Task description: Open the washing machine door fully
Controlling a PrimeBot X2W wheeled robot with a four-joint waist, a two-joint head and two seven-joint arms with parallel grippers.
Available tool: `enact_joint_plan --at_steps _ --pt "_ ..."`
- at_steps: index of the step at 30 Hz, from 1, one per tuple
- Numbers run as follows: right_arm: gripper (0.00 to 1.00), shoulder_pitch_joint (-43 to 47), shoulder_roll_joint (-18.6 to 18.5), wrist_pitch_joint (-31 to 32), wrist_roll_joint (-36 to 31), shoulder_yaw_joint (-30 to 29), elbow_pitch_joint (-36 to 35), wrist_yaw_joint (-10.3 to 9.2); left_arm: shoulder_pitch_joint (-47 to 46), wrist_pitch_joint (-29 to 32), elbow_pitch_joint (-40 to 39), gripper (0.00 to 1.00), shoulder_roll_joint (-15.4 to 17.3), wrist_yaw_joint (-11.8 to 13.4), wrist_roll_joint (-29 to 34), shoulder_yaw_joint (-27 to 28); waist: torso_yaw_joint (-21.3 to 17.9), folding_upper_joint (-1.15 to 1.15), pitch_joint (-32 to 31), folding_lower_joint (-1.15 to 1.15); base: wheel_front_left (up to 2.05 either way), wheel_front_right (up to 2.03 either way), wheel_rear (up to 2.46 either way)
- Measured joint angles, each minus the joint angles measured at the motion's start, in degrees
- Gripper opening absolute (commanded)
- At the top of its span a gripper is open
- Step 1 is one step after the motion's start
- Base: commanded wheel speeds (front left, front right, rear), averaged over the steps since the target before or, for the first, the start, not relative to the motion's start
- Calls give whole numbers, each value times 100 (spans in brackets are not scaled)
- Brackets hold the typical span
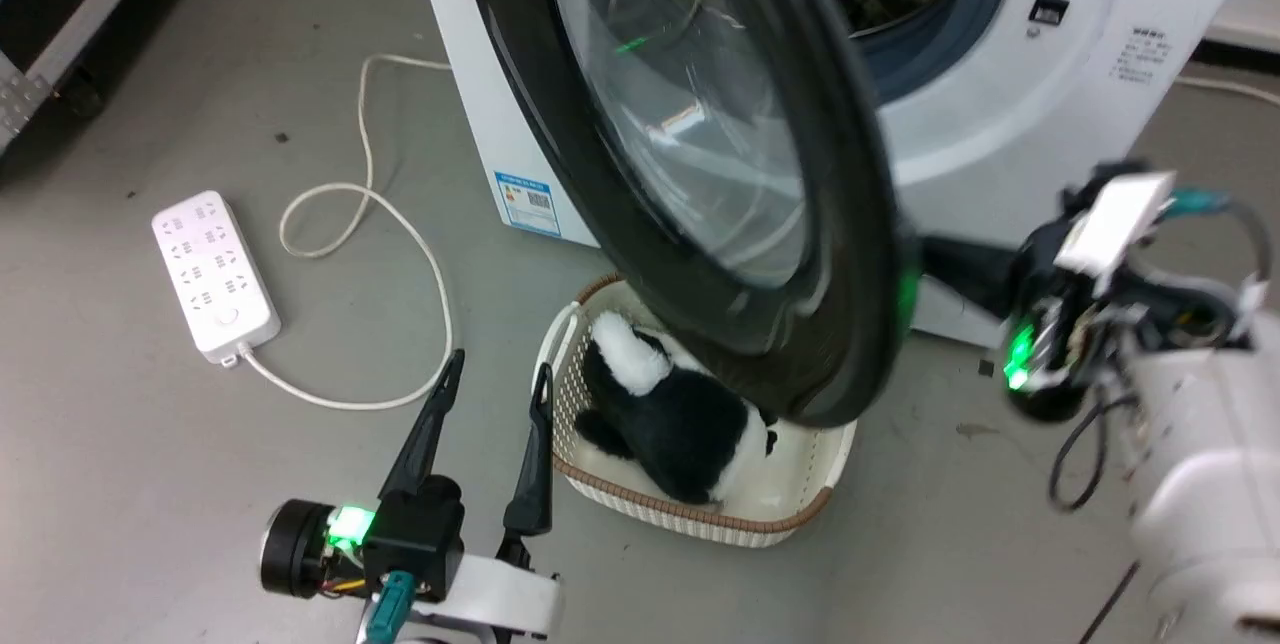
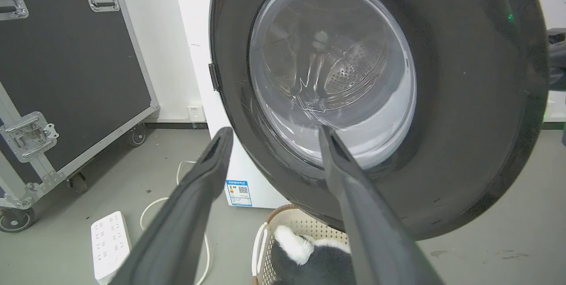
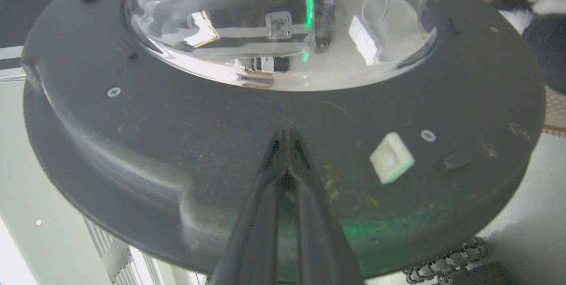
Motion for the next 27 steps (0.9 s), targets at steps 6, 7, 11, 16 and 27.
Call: enact_joint_plan --at_steps 6,7,11,16,27 --pt "0 769 2 -381 1690 1671 -331 0 177 0 1 100 4 -8 1 -5 73 0 -181 0 0 0 0" --pt "0 901 2 -477 1963 1963 -443 0 210 0 4 100 5 -8 1 -4 86 0 -203 1 0 0 0" --pt "0 1406 -2 -995 2780 3162 -1007 0 305 0 13 100 14 -34 1 0 138 0 -270 0 0 0 0" --pt "0 1739 33 -1674 3286 4114 -1427 -1 331 0 27 100 18 -49 1 9 204 0 -313 1 0 0 0" --pt "100 1856 -358 -3308 2794 4175 -2154 -1 465 0 22 100 84 -9 0 204 62 0 -518 1 0 0 0"
